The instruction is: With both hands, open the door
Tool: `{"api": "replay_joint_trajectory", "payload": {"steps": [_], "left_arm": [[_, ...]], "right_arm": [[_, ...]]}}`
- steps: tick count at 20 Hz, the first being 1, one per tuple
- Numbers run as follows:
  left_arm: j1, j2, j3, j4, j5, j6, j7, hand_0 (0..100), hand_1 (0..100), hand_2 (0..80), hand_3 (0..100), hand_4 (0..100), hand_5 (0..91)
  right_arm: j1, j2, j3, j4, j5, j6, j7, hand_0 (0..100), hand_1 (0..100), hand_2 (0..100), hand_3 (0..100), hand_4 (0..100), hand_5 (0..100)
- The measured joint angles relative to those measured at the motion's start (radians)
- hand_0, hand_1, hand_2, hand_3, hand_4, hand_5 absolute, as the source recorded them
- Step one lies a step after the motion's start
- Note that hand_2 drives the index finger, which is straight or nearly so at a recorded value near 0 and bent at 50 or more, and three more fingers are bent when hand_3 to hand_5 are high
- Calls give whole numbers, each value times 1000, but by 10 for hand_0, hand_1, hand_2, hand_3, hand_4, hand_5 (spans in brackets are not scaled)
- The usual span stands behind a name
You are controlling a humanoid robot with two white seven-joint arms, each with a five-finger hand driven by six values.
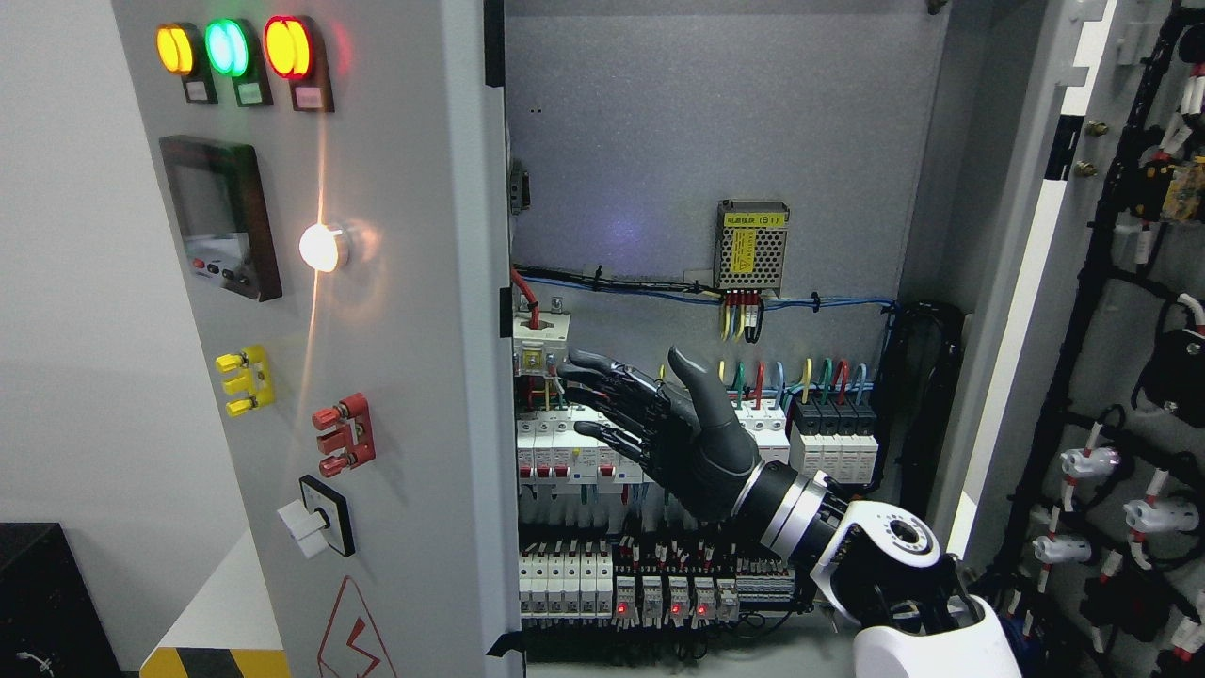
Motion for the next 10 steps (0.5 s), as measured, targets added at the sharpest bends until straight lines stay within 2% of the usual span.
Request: {"api": "replay_joint_trajectory", "payload": {"steps": [5, 10], "left_arm": [[0, 0, 0, 0, 0, -1, 0, 0, 0, 0, 0, 0, 0], [0, 0, 0, 0, 0, -1, 0, 0, 0, 0, 0, 0, 0]], "right_arm": [[31, -6, 9, -33, -18, 0, -1, 0, 0, 0, 0, 0, 0], [64, -28, 33, -80, -26, -4, 28, 0, 0, 0, 0, 0, 0]]}}
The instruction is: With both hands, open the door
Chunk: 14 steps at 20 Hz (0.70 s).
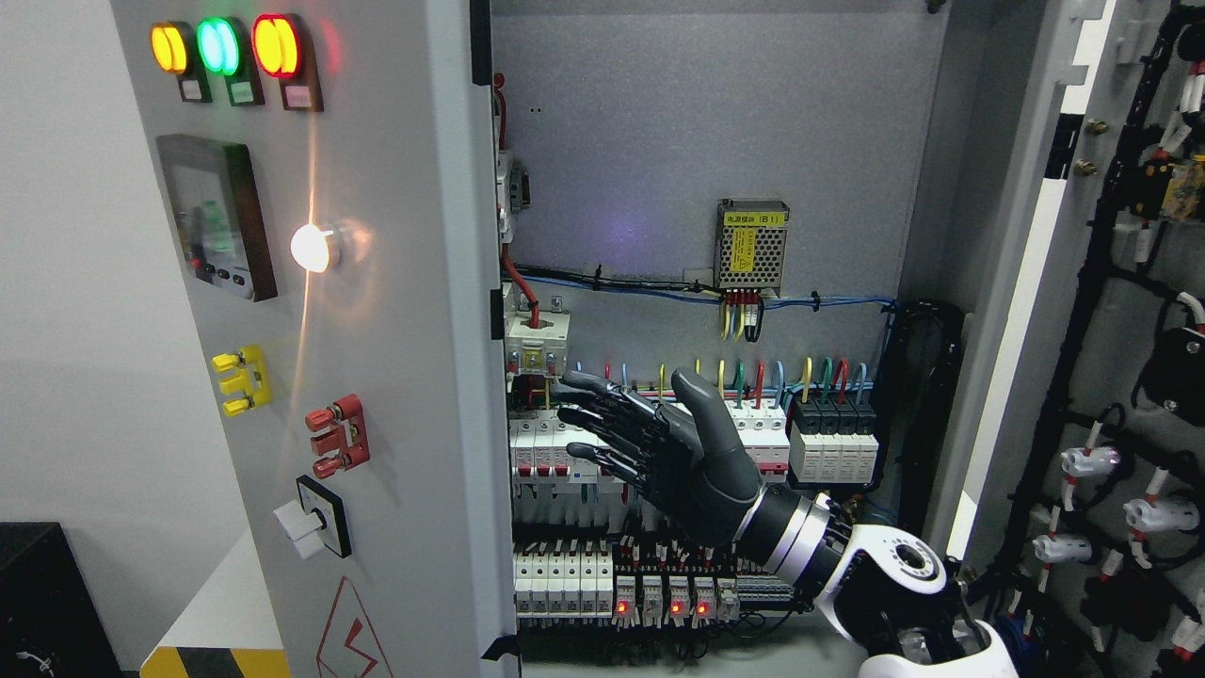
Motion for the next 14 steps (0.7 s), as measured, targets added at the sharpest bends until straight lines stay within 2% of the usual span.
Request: {"api": "replay_joint_trajectory", "payload": {"steps": [14], "left_arm": [[0, 0, 0, 0, 0, 0, 0, 0, 0, 0, 0, 0, 0]], "right_arm": [[62, -65, 92, -105, -65, -2, 9, 0, 0, 0, 0, 0, 0]]}}
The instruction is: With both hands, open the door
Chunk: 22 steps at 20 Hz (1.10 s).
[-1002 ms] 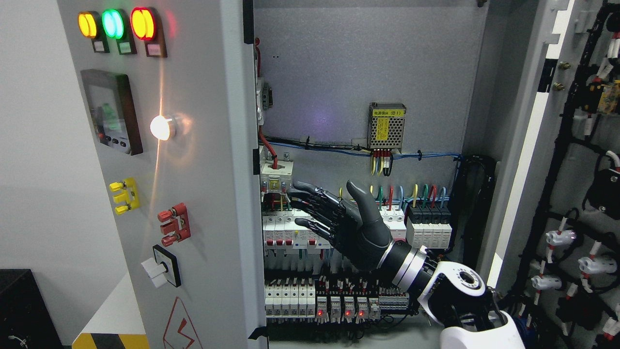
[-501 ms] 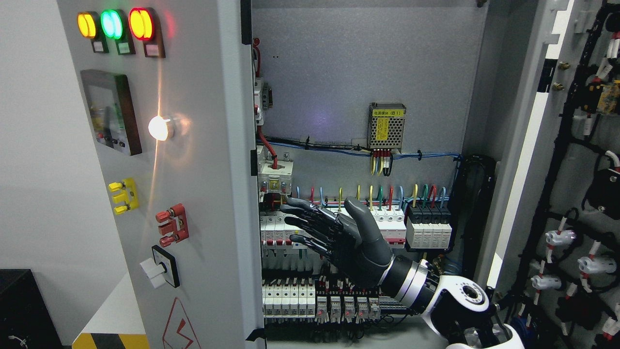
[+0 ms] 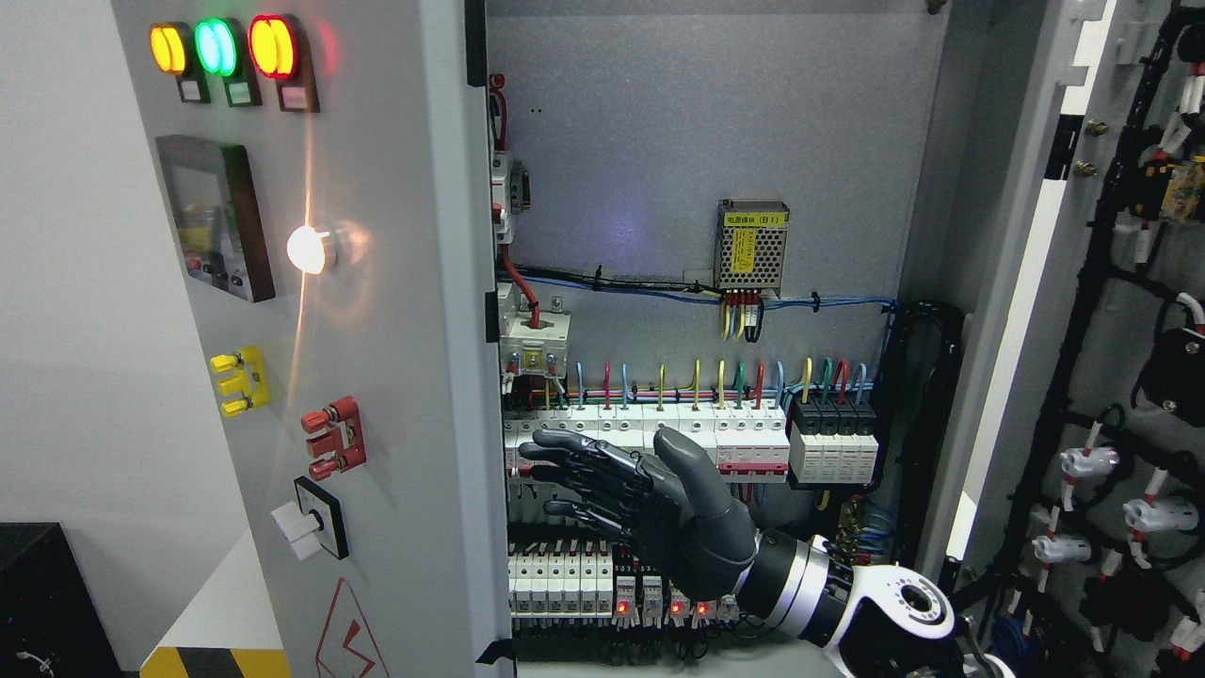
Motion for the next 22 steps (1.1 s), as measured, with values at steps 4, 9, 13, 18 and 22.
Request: {"api": "replay_joint_trajectory", "payload": {"steps": [4, 9, 13, 18, 22], "left_arm": [[0, 0, 0, 0, 0, 0, 0, 0, 0, 0, 0, 0, 0], [0, 0, 0, 0, 0, 0, 0, 0, 0, 0, 0, 0, 0], [0, 0, 0, 0, 0, 0, 0, 0, 0, 0, 0, 0, 0], [0, 0, 0, 0, 0, 0, 0, 0, 0, 0, 0, 0, 0], [0, 0, 0, 0, 0, 0, 0, 0, 0, 0, 0, 0, 0]], "right_arm": [[14, -14, 30, -22, -13, 2, 0, 0, 0, 0, 0, 0, 0], [22, -28, 66, -42, -21, 4, 0, 0, 0, 0, 0, 0, 0], [26, -36, 89, -55, -24, 4, 0, 0, 0, 0, 0, 0, 0], [33, -42, 116, -72, -25, 4, 2, 0, 0, 0, 0, 0, 0], [42, -45, 135, -82, -26, 4, 4, 0, 0, 0, 0, 0, 0]]}}
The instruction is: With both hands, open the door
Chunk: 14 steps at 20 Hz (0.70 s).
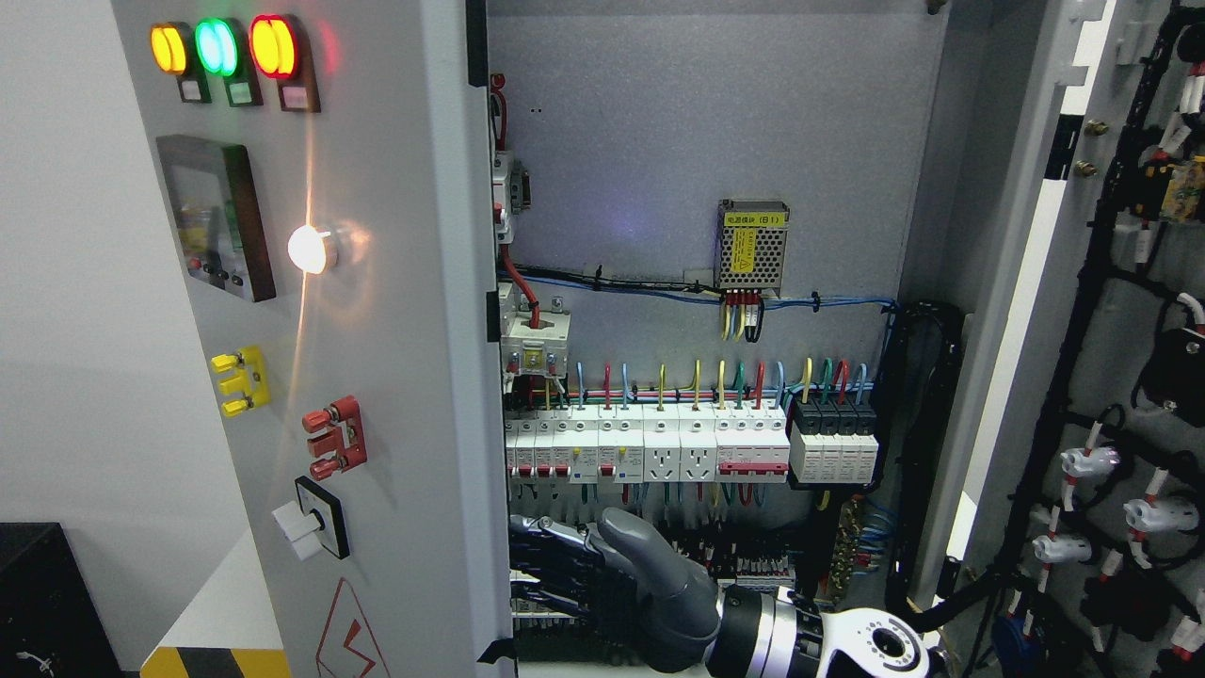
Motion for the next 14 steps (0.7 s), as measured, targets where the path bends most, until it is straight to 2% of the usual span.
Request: {"api": "replay_joint_trajectory", "payload": {"steps": [14], "left_arm": [[0, 0, 0, 0, 0, 0, 0, 0, 0, 0, 0, 0, 0]], "right_arm": [[36, -2, 56, -25, 1, 0, -7, 0, 0, 0, 0, 0, 0]]}}
